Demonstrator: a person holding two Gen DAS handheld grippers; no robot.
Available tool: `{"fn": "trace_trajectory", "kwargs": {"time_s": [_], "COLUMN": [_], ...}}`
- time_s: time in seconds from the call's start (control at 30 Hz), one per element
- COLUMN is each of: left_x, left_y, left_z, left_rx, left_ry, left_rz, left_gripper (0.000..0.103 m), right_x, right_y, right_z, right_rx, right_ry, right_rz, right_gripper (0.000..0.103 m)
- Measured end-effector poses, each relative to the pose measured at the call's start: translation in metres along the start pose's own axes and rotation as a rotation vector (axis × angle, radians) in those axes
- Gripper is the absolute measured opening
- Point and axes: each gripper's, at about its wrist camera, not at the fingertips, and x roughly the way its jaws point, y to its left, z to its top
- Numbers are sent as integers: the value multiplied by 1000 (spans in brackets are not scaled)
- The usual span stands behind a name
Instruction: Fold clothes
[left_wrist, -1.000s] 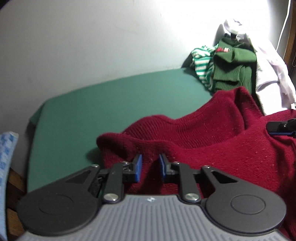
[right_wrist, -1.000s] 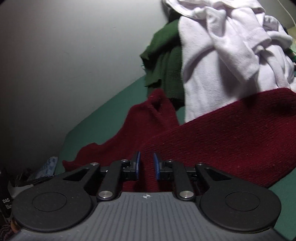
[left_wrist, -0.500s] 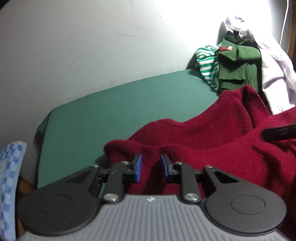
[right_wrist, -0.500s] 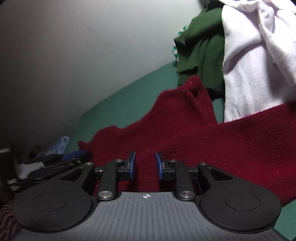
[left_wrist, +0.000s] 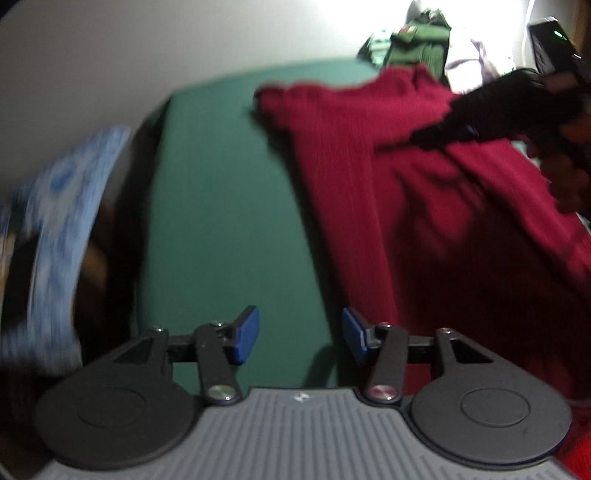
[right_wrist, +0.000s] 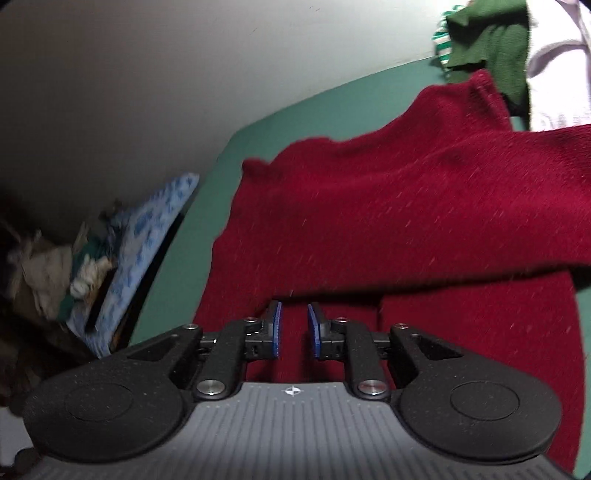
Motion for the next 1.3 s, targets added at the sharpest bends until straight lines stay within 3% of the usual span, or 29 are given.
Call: {"fn": "trace_trajectory", "kwargs": {"time_s": [0.17,0.33,0.5,0.67,0.8,0.9,1.03,1.2,1.27,1.3], "left_x": [-26,-46,-60,-67,-71,-72,-72,-78,-76,-75], "left_y": [-15,-38,-57,-60,-49,-40,-35,-40,-46,-50], "left_z": [-49,-65,-83,-84,-84,-85,-86,-88,-89,-90], "left_rx": [-127,-206,-235,-234,-237,-255,-228,-194,-183,-180], "left_ry": [19,-10,-8,2,-22,-26,-23,-24,-18,-17], "left_rz": [36,23,-9,-106,-213,-296,-372,-363,-318,-295], "left_gripper": [57,55,59,60,60,60,64,76,70,63], "right_x": [10,18,16,10,11,16,29,54,58,54], "right_y": [15,16,14,15,11,5,1,1,1,2], "right_z": [-16,-26,-35,-44,-35,-19,1,13,17,19], "right_rx": [-89,-172,-207,-231,-154,-20,101,182,185,180], "right_ry": [7,-30,-75,-117,-88,-48,-65,-109,-121,-147], "right_rz": [-35,-29,-15,-25,-21,1,30,26,7,1], "right_gripper": [18,18,18,18,18,26,31,31,11,10]}}
